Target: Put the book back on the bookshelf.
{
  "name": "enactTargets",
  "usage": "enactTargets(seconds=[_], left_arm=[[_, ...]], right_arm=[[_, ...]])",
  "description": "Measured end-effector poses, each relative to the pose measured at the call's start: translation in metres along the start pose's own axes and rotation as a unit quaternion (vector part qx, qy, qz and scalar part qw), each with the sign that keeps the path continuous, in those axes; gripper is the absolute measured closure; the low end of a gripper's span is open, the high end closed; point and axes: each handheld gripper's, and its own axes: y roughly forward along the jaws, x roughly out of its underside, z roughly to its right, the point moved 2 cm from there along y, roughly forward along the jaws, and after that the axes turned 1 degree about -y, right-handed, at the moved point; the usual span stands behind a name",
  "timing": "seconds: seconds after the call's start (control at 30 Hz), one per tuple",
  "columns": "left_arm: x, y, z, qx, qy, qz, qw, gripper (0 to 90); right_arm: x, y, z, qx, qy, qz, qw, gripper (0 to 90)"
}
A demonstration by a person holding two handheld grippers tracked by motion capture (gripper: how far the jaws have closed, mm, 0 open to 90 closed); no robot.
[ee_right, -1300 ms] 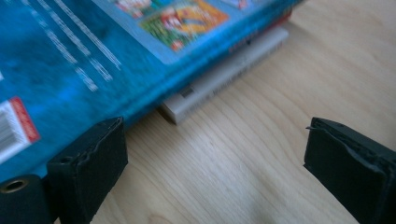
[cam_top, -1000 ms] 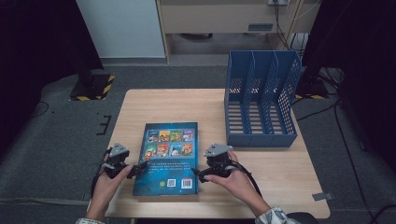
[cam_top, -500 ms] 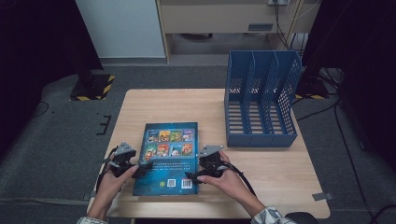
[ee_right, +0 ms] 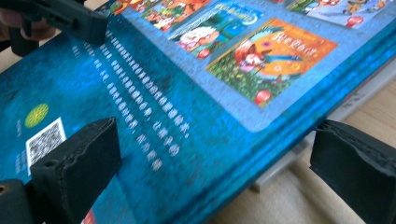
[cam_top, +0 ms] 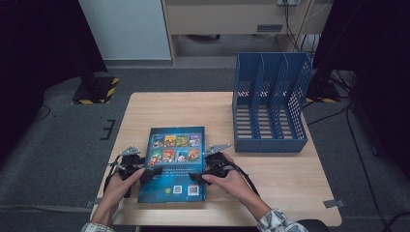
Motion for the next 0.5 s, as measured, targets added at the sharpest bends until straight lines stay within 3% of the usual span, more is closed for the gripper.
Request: enactTargets(seconds=[0.2, 0.37, 0.5], left_arm=[[-0.0037, 0.0004, 0.0013, -0.004, 0.003, -0.013, 0.9999, 0.4], [-0.0055, -0.002, 0.0019, -0.011, 0.009, -0.02, 0.9997, 2.8], [-0.0074, -0.0073, 0.0033, -0.019, 0.012, -0.011, 0.9997, 4.8]], right_arm=[[-0.0007, 0.0052, 0.0034, -0.016, 0.013, 0.005, 0.9998, 2.7], [-0.0022, 0.0047, 0.0016, -0.007, 0.007, 0.001, 1.0, 3.6], [-0.0047, 0.0029, -0.0004, 0.001, 0.005, 0.0, 1.0, 3.8]])
